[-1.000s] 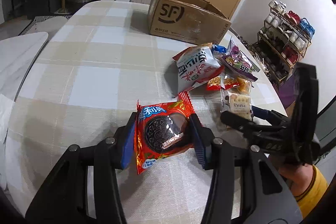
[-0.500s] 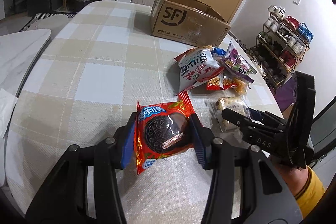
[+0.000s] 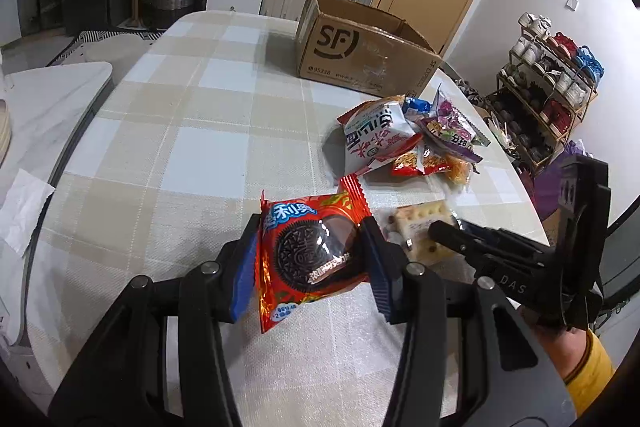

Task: Organize snacks
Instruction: 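Grasp the white dotted cracker-bread pack with the right tool, then lift both held packs and carry them over the cardboard box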

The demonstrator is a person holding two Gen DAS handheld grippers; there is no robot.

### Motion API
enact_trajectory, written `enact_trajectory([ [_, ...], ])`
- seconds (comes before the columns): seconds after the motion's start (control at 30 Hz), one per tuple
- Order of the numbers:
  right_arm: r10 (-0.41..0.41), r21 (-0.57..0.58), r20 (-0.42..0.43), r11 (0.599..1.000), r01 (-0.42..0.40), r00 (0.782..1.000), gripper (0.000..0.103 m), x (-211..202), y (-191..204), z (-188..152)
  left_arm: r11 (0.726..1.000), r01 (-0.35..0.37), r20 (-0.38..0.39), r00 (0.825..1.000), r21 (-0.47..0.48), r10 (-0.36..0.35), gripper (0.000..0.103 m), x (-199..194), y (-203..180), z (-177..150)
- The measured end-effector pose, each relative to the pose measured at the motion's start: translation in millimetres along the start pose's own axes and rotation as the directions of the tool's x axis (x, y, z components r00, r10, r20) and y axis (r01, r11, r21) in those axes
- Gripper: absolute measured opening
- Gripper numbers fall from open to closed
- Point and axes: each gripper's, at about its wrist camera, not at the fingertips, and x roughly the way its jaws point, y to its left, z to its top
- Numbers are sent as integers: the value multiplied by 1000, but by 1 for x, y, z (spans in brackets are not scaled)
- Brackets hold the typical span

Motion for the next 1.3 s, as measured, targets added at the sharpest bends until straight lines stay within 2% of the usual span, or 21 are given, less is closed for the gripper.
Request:
enact_trajectory([
  [0.2, 91, 59, 32, 994, -93, 995, 20, -13, -9, -2, 1000, -8, 15, 1000, 5, 8, 45, -12, -3, 1],
  [0.37, 123, 71, 58, 989, -127, 991, 17, -22, -13, -5, 1000, -6, 22, 1000, 20, 5, 45, -18, -9, 2],
  [0.6, 132, 24, 109, 991, -135, 985, 15, -42, -8, -2, 999, -5, 37, 999, 34, 4, 45, -26, -16, 6],
  [1.0, 145, -19, 140, 989, -144, 979, 12, -59, -5, -1, 998, -3, 41, 999, 56, 0, 45, -29, -24, 11],
  [1.3, 165, -11, 188, 986, -166, 968, 12, -84, -8, 9, 997, 14, 46, 999, 78, -17, 45, -30, -32, 22],
])
